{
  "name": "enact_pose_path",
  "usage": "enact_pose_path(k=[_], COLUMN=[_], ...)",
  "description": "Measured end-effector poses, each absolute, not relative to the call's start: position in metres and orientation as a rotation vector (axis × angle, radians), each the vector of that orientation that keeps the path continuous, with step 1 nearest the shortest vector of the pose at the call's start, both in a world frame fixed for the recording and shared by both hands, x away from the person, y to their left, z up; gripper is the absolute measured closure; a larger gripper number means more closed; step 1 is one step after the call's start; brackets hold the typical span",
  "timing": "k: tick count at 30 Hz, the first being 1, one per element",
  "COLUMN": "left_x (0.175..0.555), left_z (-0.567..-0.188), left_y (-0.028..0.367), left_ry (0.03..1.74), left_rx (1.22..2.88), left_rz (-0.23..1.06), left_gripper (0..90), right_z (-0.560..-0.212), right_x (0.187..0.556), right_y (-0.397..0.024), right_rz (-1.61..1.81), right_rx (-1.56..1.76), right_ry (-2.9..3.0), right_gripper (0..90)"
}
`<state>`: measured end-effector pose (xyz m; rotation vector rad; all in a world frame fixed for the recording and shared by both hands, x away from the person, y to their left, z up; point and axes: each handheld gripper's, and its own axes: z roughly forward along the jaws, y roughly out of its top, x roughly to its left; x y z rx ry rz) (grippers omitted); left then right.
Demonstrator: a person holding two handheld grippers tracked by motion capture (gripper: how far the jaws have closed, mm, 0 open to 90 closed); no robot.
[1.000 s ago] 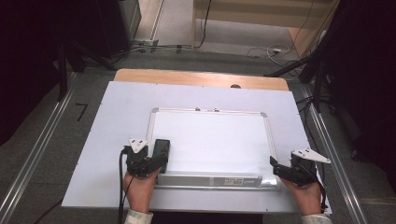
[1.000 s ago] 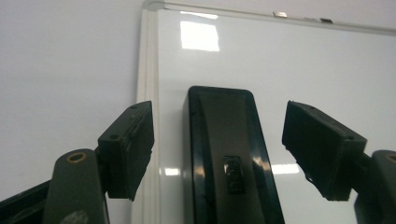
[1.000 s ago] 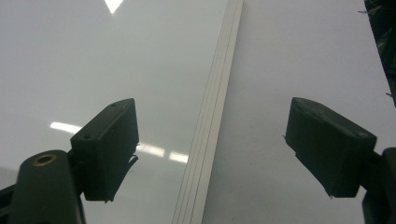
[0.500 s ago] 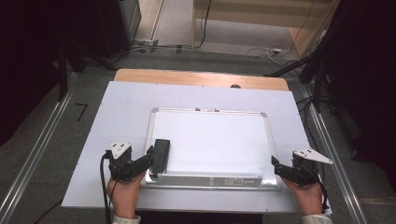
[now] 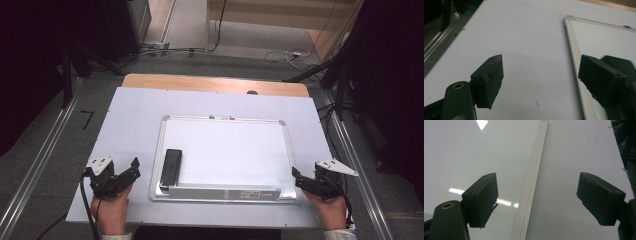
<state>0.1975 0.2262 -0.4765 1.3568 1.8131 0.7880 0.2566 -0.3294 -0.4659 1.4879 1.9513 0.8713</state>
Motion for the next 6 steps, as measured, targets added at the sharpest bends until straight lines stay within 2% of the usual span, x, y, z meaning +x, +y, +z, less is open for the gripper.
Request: enact_pose_path(k=[6], left_x=[0.196], left_z=[-0.487], left_y=[0.244], left_ry=[1.878], left_rx=[1.312], left_rz=[0.790], left_gripper=[20.4], right_z=[-0.466], right_x=[0.256], right_y=[-0.332], right_rz=[0.870], right_rx=[1.499], right_ry=[1.944], right_gripper=[15.9])
